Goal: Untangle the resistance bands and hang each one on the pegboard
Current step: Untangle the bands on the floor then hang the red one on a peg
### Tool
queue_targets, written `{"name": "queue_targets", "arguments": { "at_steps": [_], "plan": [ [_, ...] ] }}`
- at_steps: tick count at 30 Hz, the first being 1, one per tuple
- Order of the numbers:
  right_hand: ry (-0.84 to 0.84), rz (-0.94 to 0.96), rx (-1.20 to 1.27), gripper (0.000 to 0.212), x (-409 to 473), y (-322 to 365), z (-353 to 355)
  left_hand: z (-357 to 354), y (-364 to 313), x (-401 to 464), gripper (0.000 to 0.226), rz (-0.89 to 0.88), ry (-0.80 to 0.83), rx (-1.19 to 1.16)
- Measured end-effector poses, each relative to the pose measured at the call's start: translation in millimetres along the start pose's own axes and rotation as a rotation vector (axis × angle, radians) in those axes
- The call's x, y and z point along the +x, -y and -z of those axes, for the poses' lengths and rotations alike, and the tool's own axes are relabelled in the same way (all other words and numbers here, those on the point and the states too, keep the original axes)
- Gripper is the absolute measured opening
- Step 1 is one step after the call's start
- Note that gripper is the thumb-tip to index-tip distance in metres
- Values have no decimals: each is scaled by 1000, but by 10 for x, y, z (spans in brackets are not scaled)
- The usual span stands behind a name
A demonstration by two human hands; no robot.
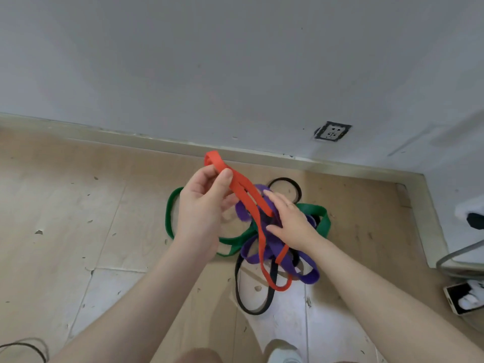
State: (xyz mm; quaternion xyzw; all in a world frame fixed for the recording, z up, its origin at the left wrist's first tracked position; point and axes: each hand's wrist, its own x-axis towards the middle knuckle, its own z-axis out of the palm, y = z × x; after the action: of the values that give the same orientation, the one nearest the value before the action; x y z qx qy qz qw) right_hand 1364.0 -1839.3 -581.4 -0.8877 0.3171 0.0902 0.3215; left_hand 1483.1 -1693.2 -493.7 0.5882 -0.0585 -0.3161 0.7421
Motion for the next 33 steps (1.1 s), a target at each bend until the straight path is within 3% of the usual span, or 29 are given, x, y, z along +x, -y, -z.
{"name": "queue_targets", "arguments": {
  "at_steps": [2,5,9,13,16,18,20,23,25,30,33],
  "plan": [
    [-24,-113,109,78,9,-111,-53,83,179,77,7,63,-60,-17],
    [22,-240,238,63,-30,-266,-115,279,551,208,7,213,-200,13],
    [-28,-404,740,24,-162,-505,-122,471,976,363,10,303,-297,160],
    [0,-373,1012,18,-232,-545,-34,485,1208,517,8,446,-317,249],
    [-34,-316,1050,30,-229,-544,9,343,1283,508,24,574,-207,662],
    [-61,-248,939,33,-229,-521,30,192,1295,449,30,410,-97,964],
    [-104,-179,899,35,-227,-494,22,34,1307,380,40,213,80,940],
    [-135,-137,883,34,-210,-497,-7,-254,1295,284,24,378,381,693],
    [-135,-149,887,32,-210,-531,-13,-327,1351,298,24,412,477,665],
    [-93,-212,1043,39,-207,-685,2,-195,1632,431,52,297,482,775],
    [-45,-199,1186,46,-172,-742,38,-190,1748,465,75,434,334,816]
  ]
}}
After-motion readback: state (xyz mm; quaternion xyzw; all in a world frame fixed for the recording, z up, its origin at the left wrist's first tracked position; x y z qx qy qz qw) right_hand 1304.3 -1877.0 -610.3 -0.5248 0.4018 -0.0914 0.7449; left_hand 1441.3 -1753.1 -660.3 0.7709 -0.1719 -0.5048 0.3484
